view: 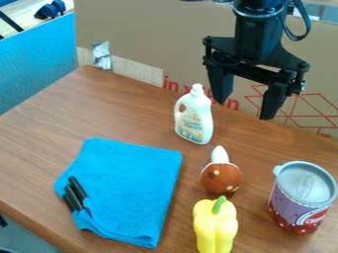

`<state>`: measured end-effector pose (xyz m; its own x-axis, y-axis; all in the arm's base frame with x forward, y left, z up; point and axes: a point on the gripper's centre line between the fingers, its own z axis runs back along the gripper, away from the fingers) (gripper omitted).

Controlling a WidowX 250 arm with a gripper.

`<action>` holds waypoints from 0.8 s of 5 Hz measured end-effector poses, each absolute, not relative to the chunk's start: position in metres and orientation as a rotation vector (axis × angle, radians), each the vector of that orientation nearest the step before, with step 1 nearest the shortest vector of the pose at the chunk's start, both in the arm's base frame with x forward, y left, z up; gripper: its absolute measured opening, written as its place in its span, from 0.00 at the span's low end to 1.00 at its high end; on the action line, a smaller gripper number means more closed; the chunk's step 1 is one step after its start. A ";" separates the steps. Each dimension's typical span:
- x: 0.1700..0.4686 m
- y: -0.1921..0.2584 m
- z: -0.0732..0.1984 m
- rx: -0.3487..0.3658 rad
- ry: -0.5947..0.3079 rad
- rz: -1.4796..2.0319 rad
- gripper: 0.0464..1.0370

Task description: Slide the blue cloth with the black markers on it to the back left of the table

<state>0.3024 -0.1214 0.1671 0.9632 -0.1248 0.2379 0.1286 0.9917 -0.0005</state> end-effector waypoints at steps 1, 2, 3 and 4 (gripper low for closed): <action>0.302 -0.119 0.157 -0.007 -0.210 -0.126 0.96; 0.293 -0.084 0.132 0.017 -0.120 -0.105 0.96; 0.280 -0.039 0.123 0.020 -0.142 -0.021 0.96; 0.268 -0.008 0.112 -0.001 -0.087 0.029 0.96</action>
